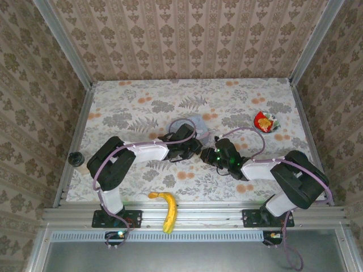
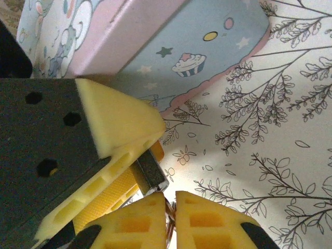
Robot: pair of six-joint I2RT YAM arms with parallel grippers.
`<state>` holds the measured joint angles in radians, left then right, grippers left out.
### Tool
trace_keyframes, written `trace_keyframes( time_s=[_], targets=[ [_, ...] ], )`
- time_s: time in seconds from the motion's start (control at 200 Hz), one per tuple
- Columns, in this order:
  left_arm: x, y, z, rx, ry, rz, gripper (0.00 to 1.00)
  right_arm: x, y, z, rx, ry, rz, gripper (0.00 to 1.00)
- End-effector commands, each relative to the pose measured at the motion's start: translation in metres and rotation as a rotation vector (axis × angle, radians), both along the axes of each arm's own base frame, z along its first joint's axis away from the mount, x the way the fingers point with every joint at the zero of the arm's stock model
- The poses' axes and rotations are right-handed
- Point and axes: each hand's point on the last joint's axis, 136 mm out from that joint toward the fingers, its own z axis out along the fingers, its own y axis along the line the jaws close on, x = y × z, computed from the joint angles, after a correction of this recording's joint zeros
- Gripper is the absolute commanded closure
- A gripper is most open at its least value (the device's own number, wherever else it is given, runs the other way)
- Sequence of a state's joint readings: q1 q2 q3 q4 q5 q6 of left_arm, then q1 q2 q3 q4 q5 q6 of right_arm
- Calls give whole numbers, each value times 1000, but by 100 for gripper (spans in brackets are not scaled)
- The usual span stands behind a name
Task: Unlock the padlock with the key
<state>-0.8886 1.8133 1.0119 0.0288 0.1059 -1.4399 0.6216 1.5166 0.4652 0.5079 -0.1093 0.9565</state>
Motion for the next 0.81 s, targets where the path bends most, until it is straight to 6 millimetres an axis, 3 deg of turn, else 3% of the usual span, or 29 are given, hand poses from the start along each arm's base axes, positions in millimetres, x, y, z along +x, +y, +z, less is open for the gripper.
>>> trace_keyframes(
  time_s=[0.0,0.1,0.235,0.435,0.47,0.655,0.8],
  targets=[
    [-75,-29,-8,-109,242,-213,94,31,18,45,109,-140,-14,76],
    [-70,-23,-12,-114,248,-169,94,26,17,42,103,-132,-1,63],
    [-64,-15,-14,-102,238,-140,94,17,11,38,89,-131,6,53],
    [-59,-11,-18,-97,238,-129,94,1,-1,40,57,-146,24,53],
    [-59,-11,-18,-98,237,-129,94,-1,-3,50,62,-169,20,53],
    [-58,-13,-18,-96,234,-144,94,-13,-20,58,25,-188,-4,53],
    [-57,-14,-17,-100,235,-141,94,-20,-26,60,15,-183,-10,63]
  ],
)
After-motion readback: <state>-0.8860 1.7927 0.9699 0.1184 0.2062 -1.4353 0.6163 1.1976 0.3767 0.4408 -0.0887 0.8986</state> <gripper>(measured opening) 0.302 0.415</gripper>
